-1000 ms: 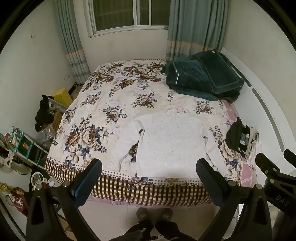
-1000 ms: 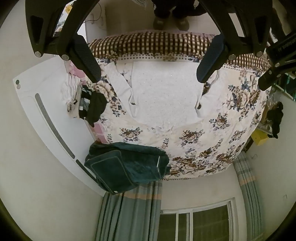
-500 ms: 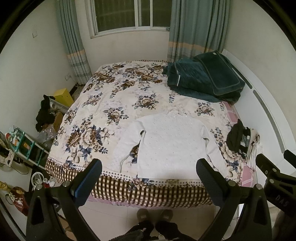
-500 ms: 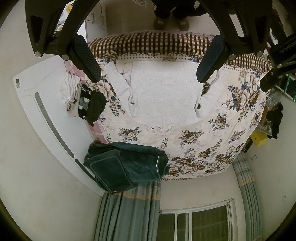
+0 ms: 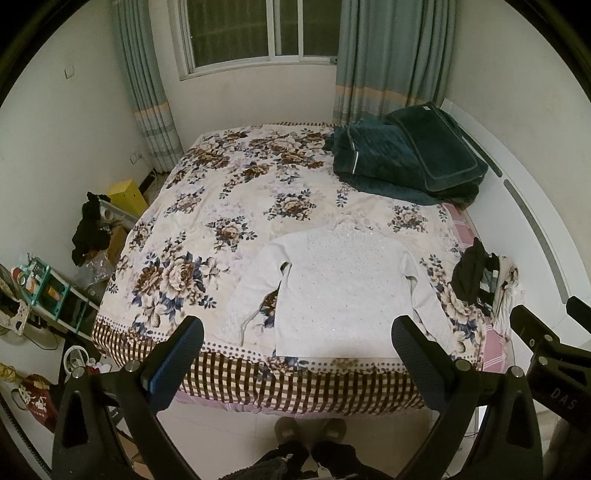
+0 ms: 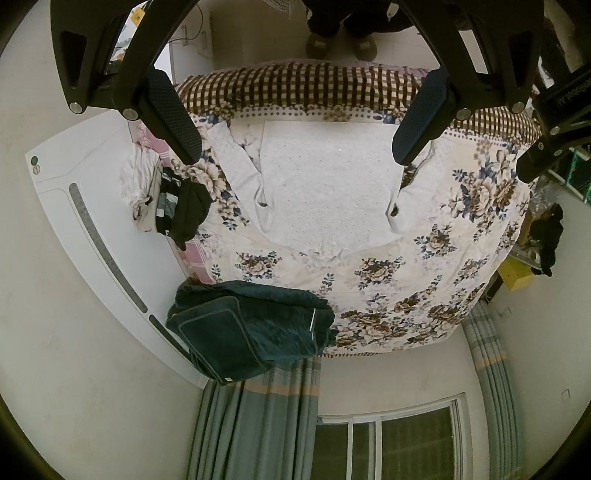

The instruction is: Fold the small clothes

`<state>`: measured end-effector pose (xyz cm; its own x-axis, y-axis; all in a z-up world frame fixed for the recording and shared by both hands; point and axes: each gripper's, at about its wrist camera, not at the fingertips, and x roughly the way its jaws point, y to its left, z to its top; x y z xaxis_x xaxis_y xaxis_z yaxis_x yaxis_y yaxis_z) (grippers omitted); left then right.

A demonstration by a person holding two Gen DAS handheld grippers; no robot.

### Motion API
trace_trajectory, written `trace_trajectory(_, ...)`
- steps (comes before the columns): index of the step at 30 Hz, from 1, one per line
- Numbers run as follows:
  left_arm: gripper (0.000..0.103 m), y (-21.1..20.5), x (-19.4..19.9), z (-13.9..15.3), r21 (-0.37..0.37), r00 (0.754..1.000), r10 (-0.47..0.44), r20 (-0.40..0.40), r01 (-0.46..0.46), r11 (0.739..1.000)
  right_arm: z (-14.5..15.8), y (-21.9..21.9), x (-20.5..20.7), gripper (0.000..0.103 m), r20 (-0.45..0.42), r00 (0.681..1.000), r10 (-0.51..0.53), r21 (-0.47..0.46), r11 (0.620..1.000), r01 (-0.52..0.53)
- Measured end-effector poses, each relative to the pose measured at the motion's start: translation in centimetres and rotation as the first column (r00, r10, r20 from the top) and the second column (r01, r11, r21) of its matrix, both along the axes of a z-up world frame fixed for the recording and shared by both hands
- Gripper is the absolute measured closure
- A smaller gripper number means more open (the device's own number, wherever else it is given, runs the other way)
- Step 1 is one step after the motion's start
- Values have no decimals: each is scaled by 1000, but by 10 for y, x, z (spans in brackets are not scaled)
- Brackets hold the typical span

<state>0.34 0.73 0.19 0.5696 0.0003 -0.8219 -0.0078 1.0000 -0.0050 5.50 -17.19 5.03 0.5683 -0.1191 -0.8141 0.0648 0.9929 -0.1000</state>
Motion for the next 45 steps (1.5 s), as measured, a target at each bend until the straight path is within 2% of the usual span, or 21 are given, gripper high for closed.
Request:
trace_trajectory(34, 0, 0, 4, 4, 5, 1000, -2, 11, 2, 1000, 2, 3, 3, 0, 5, 1000, 2, 3, 1000, -2)
trace_trajectory(35, 0, 2, 7, 14, 6, 1000, -3, 11, 3, 1000, 3, 2, 4, 0, 5, 1000, 3, 4, 1000, -3)
trace_trajectory(45, 0, 2, 8, 16, 3, 1000, -4, 10, 4, 1000, 0, 1, 5, 0, 6, 1000, 1, 5, 1000, -2)
